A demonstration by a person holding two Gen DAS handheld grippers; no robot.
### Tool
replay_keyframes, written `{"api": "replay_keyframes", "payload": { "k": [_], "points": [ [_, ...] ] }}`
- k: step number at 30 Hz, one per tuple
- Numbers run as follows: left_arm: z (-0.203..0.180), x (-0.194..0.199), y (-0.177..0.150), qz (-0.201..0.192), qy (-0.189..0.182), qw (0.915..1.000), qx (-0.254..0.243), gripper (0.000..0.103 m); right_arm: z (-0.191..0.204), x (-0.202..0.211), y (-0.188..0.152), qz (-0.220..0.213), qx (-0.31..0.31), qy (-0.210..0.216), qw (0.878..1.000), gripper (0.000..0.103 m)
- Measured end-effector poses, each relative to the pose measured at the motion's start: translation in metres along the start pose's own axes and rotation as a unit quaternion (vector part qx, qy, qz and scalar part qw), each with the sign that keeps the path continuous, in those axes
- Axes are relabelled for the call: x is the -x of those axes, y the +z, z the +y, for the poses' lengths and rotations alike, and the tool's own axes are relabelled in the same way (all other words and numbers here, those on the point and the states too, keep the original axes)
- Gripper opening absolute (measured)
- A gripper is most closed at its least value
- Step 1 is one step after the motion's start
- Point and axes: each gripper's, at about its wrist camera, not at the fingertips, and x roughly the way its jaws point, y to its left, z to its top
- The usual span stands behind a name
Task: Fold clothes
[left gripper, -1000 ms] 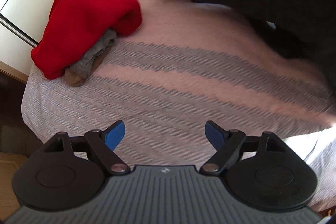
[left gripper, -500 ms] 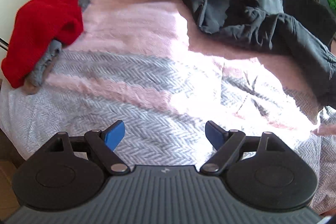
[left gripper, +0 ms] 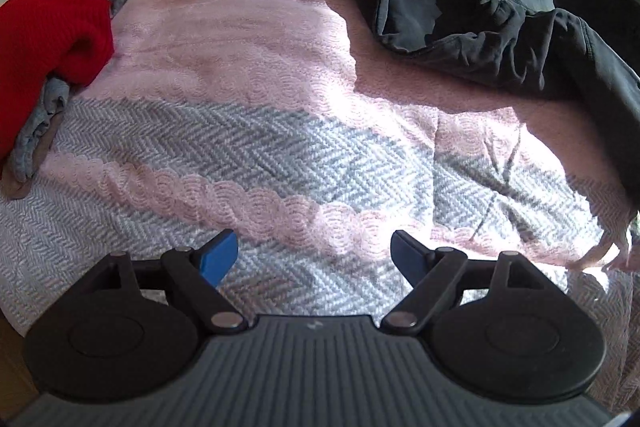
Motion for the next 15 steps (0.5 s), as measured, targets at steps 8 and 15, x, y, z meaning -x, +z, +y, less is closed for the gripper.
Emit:
{"api": "replay_keyframes", "payload": {
  "k": [8, 15],
  "points": [
    [0.035, 0.010, 0.027, -0.020, 0.012, 0.9997, 0.002, 0.080, -0.064, 0.096, 0.065, -0.034, -0.288, 0.195, 0.937, 0.011],
    [0.065, 0.030, 0.048, -0.043, 0.028, 0.9987, 0.004, 0.080, -0.169, 0.224, 0.079, -0.142, -0.512, 0.209, 0.821, 0.011]
  ]
}}
